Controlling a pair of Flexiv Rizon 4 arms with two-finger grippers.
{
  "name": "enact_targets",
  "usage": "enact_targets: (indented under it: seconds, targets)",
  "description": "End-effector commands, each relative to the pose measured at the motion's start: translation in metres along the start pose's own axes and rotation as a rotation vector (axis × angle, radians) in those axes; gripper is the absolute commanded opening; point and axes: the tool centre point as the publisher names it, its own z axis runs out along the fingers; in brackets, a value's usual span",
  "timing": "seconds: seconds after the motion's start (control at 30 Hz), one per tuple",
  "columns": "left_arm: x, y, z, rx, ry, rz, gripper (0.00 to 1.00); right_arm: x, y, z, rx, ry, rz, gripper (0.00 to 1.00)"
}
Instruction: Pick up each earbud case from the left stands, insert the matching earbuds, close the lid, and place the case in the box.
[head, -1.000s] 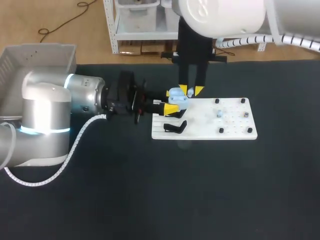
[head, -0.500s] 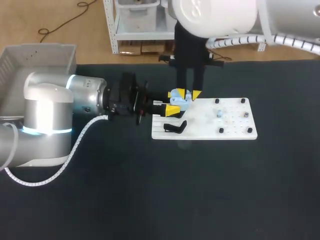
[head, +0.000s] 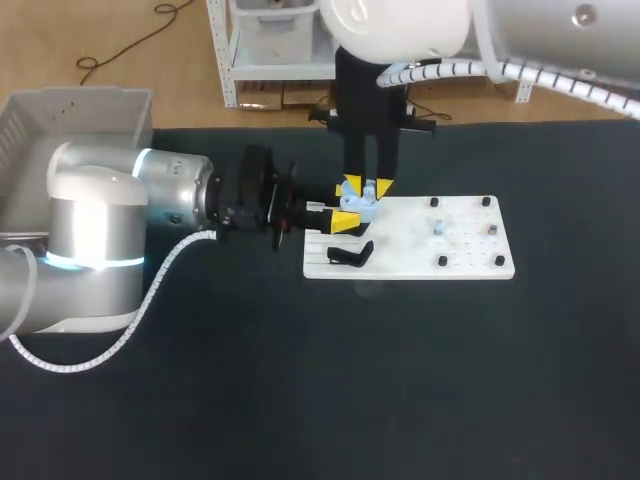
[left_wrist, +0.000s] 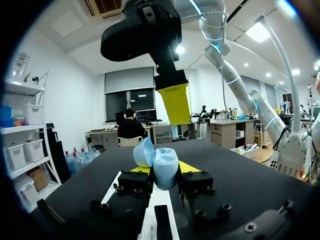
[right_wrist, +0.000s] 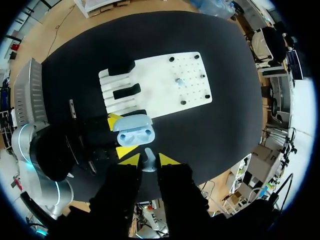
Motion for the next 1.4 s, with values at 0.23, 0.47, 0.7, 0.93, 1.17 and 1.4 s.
enact_targets:
  seconds: [0.23,0.47,0.7,0.93,1.17,1.4]
  targets:
    - [0.003,0.001,0.001,-0.008,0.000,0.002,0.00,-0.003,0.003,0.003,0.013,0.001,0.014,0.00]
    - [0.004,0.002,0.001,-0.014,-0.006,0.002,0.00,-0.005,0.001,0.007,0.013,0.007,0.022,0.00]
    - [0.004,0.002,0.001,-0.015,-0.007,0.002,0.00,-0.008,0.000,0.008,0.011,0.004,0.030,0.00]
    - [0.004,0.002,0.001,-0.015,-0.007,0.002,0.00,-0.012,0.001,0.011,0.010,0.004,0.037,0.00]
    - [0.004,0.002,0.001,-0.015,-0.007,0.002,0.00,-0.015,0.002,0.012,0.010,0.004,0.039,0.00]
    - [0.004,0.002,0.001,-0.015,-0.007,0.002,0.00,-0.019,0.002,0.014,0.009,0.005,0.046,0.00]
